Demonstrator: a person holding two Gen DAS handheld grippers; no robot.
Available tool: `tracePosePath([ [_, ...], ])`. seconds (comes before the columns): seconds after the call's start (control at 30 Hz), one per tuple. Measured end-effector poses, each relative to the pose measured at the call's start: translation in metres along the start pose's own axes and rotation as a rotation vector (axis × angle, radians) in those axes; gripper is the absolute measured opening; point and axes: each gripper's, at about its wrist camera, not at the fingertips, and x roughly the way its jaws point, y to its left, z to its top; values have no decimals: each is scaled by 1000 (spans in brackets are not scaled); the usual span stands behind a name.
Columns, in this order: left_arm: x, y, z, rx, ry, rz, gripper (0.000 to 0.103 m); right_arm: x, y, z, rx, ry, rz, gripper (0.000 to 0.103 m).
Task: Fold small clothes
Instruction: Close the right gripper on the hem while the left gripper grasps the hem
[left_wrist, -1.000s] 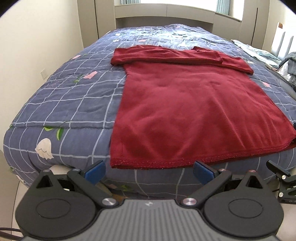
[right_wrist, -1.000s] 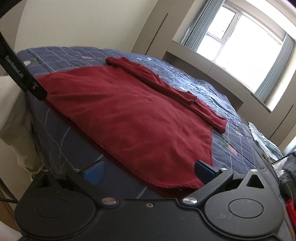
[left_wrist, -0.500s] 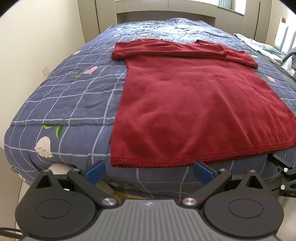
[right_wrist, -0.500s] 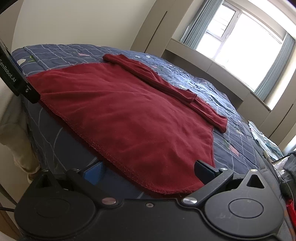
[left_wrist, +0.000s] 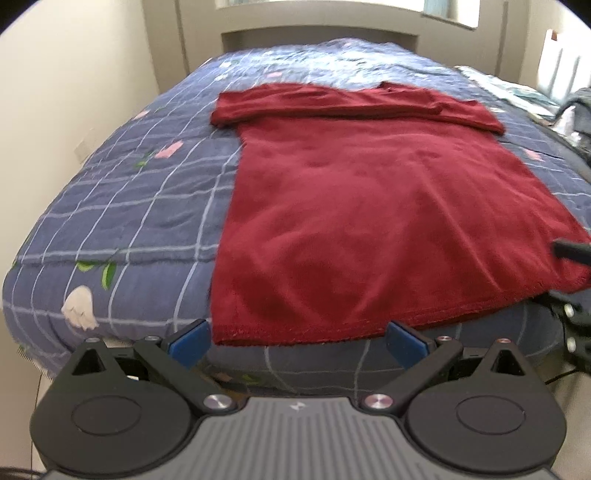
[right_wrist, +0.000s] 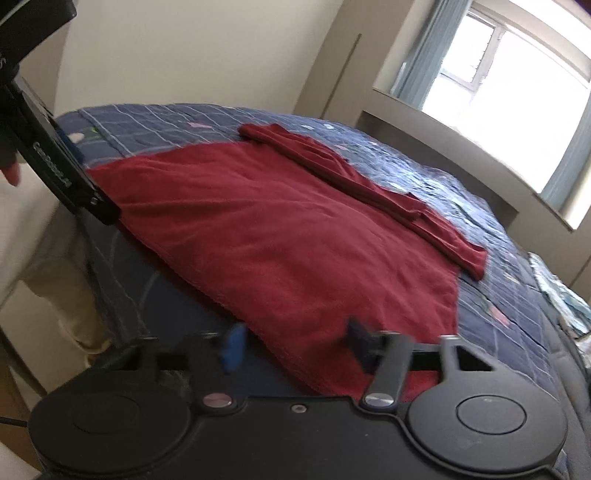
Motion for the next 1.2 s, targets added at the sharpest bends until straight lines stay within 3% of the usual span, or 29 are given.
tracePosePath([
  [0.03,-3,-1,-1,21,-18,-21,103,0,0,2,2,1,14,28],
  [0.13,-13,-7,-6,80,-72,-73,103,-1,0,8,18,-2,35,17],
  [0.3,-19,-31,-10,204,-164,-134,103,-7,-17,20,147,-27,79,12],
  [0.4,-6,-52,-12,321,-221,-100,103,-11,-33,27,233,-45,107,10],
  [0.5,13,-68,-14,436,-270,20,103,-15,-46,35,296,-60,119,8],
  [0.57,15,-67,-12,455,-288,17,102,-16,-53,40,326,-63,124,7],
  [0.67,9,-61,-10,466,-330,59,87,-17,-60,47,362,-45,142,7],
  [0.97,15,-37,-11,514,-298,132,82,-14,-72,67,401,-15,160,7],
  [1.03,16,-36,-10,508,-294,136,75,-14,-72,69,393,-17,161,7],
  [1.13,15,-33,-7,496,-277,123,56,-14,-73,71,383,-20,159,7],
  [1.2,15,-30,-4,499,-264,106,35,-15,-73,71,377,-20,158,7],
])
